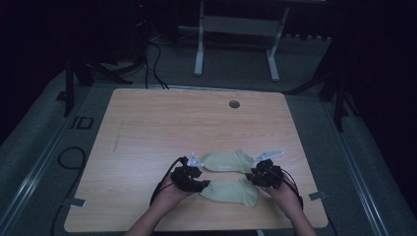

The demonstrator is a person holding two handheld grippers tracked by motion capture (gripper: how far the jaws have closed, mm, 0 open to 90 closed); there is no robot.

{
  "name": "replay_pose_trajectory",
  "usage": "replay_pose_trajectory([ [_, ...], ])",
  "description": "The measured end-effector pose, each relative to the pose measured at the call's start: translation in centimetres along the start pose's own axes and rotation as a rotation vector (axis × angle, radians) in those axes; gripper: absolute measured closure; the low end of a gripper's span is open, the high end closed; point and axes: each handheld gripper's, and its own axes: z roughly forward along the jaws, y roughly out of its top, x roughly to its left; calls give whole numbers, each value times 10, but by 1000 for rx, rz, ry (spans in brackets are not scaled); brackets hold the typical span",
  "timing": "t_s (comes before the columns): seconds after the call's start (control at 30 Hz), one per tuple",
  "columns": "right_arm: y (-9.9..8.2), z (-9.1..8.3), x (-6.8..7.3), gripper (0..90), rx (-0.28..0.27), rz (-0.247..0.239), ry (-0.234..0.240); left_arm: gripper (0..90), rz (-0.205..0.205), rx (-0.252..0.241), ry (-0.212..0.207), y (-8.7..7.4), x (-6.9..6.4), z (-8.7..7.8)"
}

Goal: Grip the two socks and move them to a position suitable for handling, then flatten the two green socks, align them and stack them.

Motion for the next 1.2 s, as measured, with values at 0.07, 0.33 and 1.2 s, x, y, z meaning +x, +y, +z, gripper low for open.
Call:
replay_pose_trajectory([
  [0.07,-10,-4,3,637,2,3,4,503,1,14,-3,-5,-2,3],
  [0.33,-34,-5,17,687,18,-33,-6,627,14,25,-4,-14,-6,6],
  [1.2,35,-20,-11,850,-72,-18,-92,870,11,-44,90,51,27,-17],
])
